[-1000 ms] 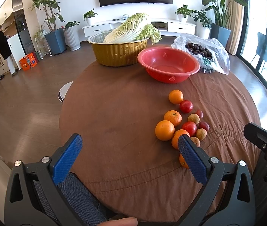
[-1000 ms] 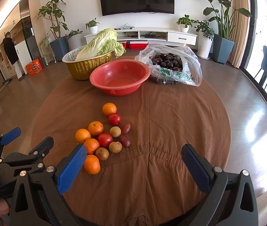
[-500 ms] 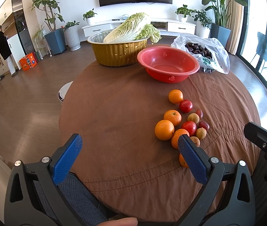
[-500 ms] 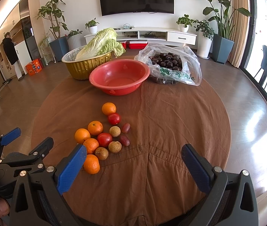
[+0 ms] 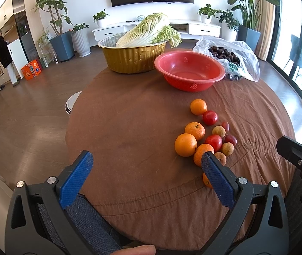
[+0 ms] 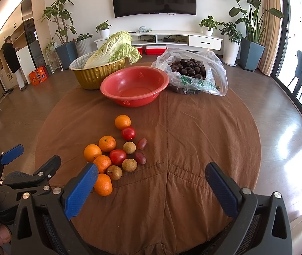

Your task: Organize fruits

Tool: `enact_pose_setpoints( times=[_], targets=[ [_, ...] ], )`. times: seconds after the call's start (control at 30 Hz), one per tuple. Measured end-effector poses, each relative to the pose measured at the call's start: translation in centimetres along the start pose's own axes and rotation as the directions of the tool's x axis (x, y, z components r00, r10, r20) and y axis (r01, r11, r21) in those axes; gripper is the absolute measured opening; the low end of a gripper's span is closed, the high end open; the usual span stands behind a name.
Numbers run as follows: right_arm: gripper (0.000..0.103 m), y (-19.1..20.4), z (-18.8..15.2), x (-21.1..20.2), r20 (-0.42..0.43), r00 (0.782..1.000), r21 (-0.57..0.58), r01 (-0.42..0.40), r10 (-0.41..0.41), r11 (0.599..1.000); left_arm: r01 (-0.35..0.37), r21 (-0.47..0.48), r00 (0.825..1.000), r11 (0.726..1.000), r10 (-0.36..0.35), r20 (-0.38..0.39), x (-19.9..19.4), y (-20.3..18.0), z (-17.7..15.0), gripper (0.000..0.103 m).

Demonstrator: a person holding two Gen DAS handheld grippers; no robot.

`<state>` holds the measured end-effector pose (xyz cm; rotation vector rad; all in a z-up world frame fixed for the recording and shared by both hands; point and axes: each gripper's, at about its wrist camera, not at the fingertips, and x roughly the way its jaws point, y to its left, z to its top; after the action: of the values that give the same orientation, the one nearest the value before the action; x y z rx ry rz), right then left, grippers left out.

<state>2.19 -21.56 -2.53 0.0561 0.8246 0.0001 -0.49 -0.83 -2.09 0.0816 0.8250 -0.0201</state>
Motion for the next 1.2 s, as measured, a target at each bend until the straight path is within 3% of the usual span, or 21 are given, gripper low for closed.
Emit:
enact_pose_setpoints(
  times=[0.33, 0.6, 0.77, 0.9, 1.2],
  targets=[
    [0.103, -0.1, -0.2, 0.4, -0.005, 1.000, -0.001, -0.002, 0.002, 1.000, 0.001, 0.022, 1.000, 1.000, -0.001, -0.009, 0.5, 0.4, 0.0, 0.103],
    [0.103, -0.8, -1.4, 1.3, -0.025, 0.999, -0.007, -0.024, 0.024, 1.000, 0.092, 0.071, 0.995, 0.993, -0.095, 0.042, 0.4, 2.7, 2.2, 0.103],
    [0.103, -0.1, -2.5, 2.1, -0.045, 0.996, -0.043, -0.074, 0.072, 0.996, 0.223, 0.137, 0.975, 0.965, -0.221, -0.030, 2.0, 3.4, 3.5, 0.103],
    [0.103, 1.2, -3.1, 3.2, -0.065, 0.991, -0.066, -0.122, 0.118, 0.990, 0.212, 0.207, 0.977, 0.955, -0.203, -0.063, 3.6, 3.4, 3.7, 0.103],
    [0.086, 4.1, -4.5, 6.0, -0.148, 0.969, -0.070, -0.209, 0.197, 0.975, 0.282, 0.301, 0.955, 0.911, -0.238, -0.175, 8.3, 4.2, 3.9, 0.103]
  ],
)
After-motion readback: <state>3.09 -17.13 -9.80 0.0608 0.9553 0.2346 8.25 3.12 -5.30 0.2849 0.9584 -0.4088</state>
